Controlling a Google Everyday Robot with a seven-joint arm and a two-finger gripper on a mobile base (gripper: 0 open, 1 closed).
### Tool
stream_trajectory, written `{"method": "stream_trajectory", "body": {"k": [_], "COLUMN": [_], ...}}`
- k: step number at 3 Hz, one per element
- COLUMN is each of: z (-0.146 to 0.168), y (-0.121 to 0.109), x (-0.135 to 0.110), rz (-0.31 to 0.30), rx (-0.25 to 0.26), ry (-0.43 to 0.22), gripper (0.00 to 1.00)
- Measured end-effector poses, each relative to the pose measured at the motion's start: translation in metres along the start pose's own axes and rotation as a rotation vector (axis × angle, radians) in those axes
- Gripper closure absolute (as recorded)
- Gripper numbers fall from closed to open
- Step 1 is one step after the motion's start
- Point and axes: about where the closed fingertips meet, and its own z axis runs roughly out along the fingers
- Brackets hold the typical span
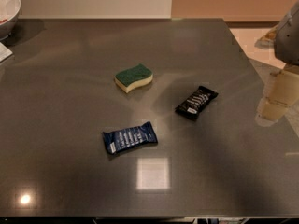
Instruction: Pick rxbar blueberry
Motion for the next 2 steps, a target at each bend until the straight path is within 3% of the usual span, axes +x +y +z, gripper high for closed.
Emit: {"method": "stream_trajectory", "body": {"k": [1, 2], "z": [0.0, 0.009], "y": [0.0, 0.0], "x": [0.0, -0.015], "rz": [0.0, -0.035], "rx": [0.0, -0.023], "ry": [0.0, -0.007], "gripper": [0.0, 0.0]}}
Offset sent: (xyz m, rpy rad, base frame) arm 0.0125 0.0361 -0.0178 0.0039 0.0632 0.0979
